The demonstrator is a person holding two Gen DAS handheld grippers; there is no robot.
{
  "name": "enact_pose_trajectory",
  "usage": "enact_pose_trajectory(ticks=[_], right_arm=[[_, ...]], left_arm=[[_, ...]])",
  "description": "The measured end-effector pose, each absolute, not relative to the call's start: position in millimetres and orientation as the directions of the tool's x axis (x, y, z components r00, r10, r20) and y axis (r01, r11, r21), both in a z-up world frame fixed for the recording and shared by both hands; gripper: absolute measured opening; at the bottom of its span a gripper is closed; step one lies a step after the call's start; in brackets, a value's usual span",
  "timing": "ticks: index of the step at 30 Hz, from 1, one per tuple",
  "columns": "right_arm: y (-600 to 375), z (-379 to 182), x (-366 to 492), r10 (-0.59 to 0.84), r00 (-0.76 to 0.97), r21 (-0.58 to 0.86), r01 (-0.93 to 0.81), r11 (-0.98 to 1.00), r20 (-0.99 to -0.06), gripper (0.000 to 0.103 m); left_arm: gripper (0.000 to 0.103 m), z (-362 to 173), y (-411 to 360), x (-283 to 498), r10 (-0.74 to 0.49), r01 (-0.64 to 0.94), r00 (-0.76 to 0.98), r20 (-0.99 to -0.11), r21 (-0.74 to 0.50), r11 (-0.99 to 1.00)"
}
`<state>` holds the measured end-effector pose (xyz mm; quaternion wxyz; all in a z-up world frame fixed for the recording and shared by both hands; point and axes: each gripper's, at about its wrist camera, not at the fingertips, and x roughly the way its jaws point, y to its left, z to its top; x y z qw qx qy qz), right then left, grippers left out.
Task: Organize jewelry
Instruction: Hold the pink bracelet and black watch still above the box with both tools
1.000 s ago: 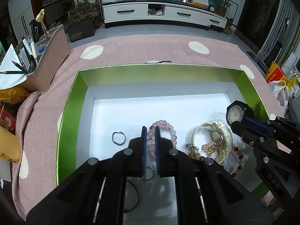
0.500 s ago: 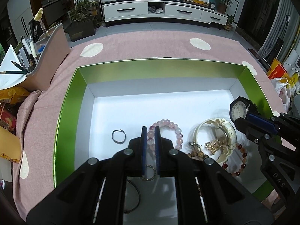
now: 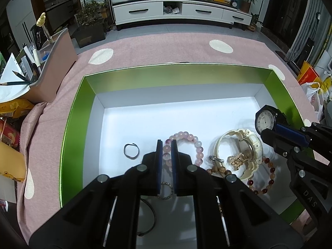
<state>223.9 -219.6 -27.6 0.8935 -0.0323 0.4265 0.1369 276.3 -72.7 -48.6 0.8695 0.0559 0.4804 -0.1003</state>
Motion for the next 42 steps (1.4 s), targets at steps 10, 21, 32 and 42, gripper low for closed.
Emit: enact_pose_trajectory(ticks=[10, 21, 32, 42], right_arm=[[-221.7, -30.8, 223.0, 0.212, 0.595, 0.055, -0.271, 0.961, -0.775, 0.012], [-223.4, -31.3, 221.3, 0.210, 0.590, 0.053, -0.272, 0.961, -0.779, 0.012], [-222.8, -32.0, 222.7, 0.211, 0.586, 0.055, -0.273, 0.960, -0.782, 0.012], [-222.4, -31.9, 223.3, 0.211, 0.584, 0.054, -0.274, 0.960, -0.784, 0.012]], left_arm=[[0.007, -50.2, -73.2, 274.7, -0.114, 0.234, 0.512, -0.851, 0.011, 0.972], [0.007, -52.0, -74.6, 274.9, -0.097, 0.237, 0.506, -0.857, 0.031, 0.971], [0.008, -54.2, -77.5, 276.8, -0.080, 0.238, 0.495, -0.865, 0.046, 0.970], [0.008, -55.6, -77.2, 277.5, -0.074, 0.238, 0.491, -0.868, 0.052, 0.970]])
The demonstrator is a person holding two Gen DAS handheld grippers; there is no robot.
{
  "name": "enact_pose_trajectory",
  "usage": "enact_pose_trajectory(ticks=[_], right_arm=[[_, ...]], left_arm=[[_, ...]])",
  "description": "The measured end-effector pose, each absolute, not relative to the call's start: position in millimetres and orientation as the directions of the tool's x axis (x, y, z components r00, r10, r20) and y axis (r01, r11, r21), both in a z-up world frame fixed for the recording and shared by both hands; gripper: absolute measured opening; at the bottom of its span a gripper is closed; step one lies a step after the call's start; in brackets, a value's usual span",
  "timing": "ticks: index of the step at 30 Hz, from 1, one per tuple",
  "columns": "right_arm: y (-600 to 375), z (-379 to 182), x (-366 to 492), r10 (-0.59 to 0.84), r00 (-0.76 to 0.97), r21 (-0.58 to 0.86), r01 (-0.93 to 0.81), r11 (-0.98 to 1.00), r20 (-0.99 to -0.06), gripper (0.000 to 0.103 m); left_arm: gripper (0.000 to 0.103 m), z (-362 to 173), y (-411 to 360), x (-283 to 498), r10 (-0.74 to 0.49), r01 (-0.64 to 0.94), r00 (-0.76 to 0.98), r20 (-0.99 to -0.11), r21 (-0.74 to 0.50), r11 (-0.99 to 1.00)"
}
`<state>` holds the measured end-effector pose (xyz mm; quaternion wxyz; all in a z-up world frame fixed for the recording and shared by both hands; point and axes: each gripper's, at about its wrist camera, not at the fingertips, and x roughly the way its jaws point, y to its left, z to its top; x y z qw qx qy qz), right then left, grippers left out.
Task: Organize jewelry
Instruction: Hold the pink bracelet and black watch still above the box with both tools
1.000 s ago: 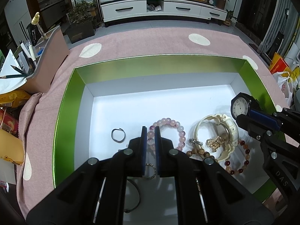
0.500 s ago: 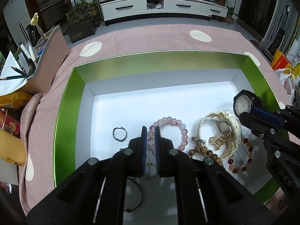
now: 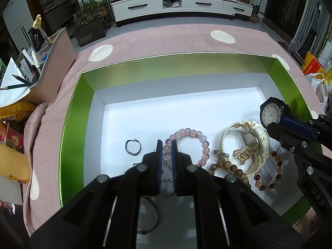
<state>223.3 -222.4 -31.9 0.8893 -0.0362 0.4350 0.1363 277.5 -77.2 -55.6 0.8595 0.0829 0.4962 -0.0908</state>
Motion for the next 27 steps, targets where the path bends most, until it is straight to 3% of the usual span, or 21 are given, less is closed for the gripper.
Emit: enact_pose_trajectory(ticks=[27], right_arm=[[-224.0, -31.1, 221.0, 0.205, 0.579, 0.052, -0.268, 0.962, -0.789, 0.014]], left_arm=[[0.008, -56.6, -73.8, 277.8, -0.061, 0.238, 0.483, -0.874, 0.064, 0.969]])
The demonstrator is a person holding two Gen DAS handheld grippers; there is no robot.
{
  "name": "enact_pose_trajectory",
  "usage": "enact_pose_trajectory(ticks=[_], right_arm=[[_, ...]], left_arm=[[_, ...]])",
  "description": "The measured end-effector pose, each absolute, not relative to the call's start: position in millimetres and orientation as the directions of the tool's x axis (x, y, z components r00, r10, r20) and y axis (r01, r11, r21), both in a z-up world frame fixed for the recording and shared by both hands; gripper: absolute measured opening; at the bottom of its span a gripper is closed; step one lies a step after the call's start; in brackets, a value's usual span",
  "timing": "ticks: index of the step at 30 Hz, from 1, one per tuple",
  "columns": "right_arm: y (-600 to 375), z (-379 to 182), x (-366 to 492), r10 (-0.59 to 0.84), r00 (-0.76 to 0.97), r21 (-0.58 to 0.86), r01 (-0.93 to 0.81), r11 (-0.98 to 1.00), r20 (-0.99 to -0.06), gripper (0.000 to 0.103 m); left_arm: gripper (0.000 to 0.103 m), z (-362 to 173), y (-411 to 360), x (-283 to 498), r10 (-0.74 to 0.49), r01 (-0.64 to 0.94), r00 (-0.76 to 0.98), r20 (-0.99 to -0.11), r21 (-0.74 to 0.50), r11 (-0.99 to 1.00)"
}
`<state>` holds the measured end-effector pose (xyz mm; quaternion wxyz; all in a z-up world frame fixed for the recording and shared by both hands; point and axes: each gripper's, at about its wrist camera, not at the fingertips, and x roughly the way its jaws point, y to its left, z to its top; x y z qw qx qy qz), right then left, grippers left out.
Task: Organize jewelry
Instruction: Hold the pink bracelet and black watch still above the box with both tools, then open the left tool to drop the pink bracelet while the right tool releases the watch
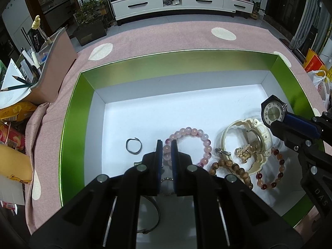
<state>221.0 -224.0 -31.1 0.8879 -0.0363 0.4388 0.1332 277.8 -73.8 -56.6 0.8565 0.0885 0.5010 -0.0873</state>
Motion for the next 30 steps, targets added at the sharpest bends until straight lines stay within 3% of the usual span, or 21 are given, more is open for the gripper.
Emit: enact_pose_trajectory(ticks=[9, 18, 23, 28, 30], right_arm=[[-228, -29, 221, 0.201, 0.575, 0.056, -0.260, 0.964, -0.793, 0.019], [-228, -24, 220, 0.206, 0.582, 0.058, -0.262, 0.963, -0.787, 0.020], [-228, -23, 220, 0.204, 0.582, 0.058, -0.260, 0.964, -0.787, 0.020], [-230, -16, 214, 0.212, 0.596, 0.065, -0.258, 0.964, -0.775, 0.020], [-231, -13, 212, 0.212, 0.599, 0.065, -0.258, 0.964, -0.772, 0.020]], left_arm=[[0.008, -56, -73, 277, -0.055, 0.239, 0.482, -0.874, 0.070, 0.969], [0.015, -55, -72, 276, -0.053, 0.240, 0.482, -0.875, 0.073, 0.968], [0.026, -53, -75, 274, -0.049, 0.241, 0.486, -0.873, 0.080, 0.967], [0.048, -46, -75, 270, -0.040, 0.234, 0.503, -0.863, 0.092, 0.968], [0.050, -42, -75, 268, -0.037, 0.233, 0.512, -0.858, 0.097, 0.968]])
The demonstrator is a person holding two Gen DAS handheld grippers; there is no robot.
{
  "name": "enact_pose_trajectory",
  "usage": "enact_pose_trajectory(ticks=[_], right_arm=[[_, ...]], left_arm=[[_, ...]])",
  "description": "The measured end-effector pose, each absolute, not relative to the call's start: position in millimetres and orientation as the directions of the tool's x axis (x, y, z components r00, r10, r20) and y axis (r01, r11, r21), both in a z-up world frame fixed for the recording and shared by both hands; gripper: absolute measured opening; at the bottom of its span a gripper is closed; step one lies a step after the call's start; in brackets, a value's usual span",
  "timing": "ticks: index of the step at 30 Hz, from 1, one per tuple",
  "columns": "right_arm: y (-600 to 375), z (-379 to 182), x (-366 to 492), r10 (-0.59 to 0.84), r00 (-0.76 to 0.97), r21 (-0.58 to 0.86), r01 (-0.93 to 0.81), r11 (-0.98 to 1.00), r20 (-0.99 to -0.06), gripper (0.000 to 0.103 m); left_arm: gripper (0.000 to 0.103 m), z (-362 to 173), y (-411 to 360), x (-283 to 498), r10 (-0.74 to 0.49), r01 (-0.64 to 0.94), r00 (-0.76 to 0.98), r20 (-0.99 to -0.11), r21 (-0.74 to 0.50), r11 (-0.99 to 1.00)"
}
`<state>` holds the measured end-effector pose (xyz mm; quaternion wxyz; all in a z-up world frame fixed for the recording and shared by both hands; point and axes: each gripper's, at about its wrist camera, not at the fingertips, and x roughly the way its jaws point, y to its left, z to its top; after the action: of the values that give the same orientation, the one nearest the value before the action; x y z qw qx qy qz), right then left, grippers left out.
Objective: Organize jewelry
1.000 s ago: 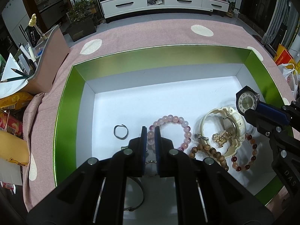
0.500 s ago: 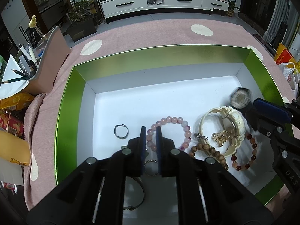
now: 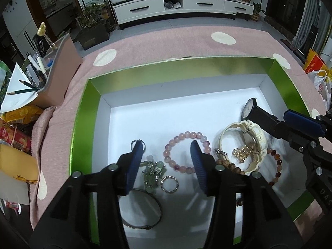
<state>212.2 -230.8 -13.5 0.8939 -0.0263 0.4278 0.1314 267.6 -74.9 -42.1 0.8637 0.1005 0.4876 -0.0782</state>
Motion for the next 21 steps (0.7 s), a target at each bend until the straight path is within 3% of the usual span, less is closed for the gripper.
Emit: enact_pose_trajectory(ticks=[5, 9, 21], right_arm=[[-233, -7, 205, 0.214, 0.607, 0.068, -0.255, 0.965, -0.765, 0.024], [-235, -2, 200, 0.212, 0.616, 0.072, -0.244, 0.967, -0.759, 0.037], [-240, 34, 176, 0.195, 0.666, 0.077, -0.202, 0.976, -0.720, 0.073]], left_arm=[[0.063, -33, -76, 263, -0.030, 0.229, 0.529, -0.848, 0.108, 0.967], [0.077, -25, -74, 258, -0.027, 0.220, 0.544, -0.839, 0.112, 0.969], [0.097, 15, -61, 228, -0.022, 0.192, 0.606, -0.795, 0.119, 0.974]])
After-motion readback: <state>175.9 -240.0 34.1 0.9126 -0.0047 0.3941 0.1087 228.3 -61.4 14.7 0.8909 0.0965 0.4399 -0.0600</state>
